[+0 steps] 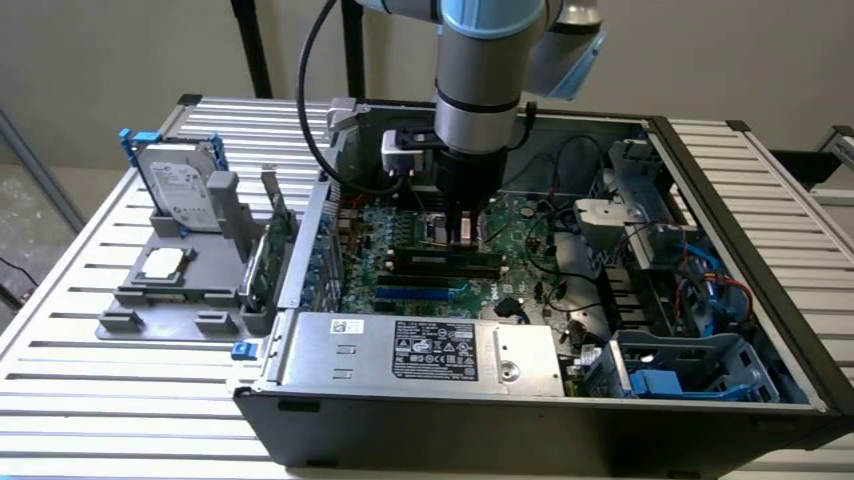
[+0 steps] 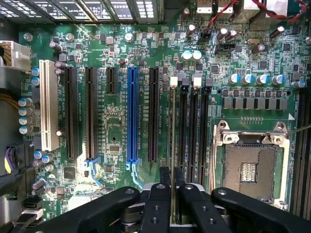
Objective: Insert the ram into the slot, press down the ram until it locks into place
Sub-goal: 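Insert the ram into the slot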
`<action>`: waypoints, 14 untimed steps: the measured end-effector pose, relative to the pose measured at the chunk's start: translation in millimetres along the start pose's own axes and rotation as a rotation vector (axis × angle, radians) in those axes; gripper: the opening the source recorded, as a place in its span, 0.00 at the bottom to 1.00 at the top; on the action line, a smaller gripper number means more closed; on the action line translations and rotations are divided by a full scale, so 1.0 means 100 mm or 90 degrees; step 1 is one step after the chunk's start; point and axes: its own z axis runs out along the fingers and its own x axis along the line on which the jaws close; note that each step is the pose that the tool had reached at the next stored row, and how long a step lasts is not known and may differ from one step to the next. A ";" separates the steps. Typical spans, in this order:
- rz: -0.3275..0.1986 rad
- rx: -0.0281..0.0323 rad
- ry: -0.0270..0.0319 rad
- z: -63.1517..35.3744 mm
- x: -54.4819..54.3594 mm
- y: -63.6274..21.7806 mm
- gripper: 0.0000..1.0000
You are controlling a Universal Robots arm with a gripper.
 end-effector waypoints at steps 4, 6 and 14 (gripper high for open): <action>0.000 0.0000 0.0011 0.011 -0.01 0.001 0.14; 0.000 0.0001 0.0015 0.015 -0.01 0.002 0.14; 0.000 0.0001 0.0039 0.038 -0.03 0.005 0.14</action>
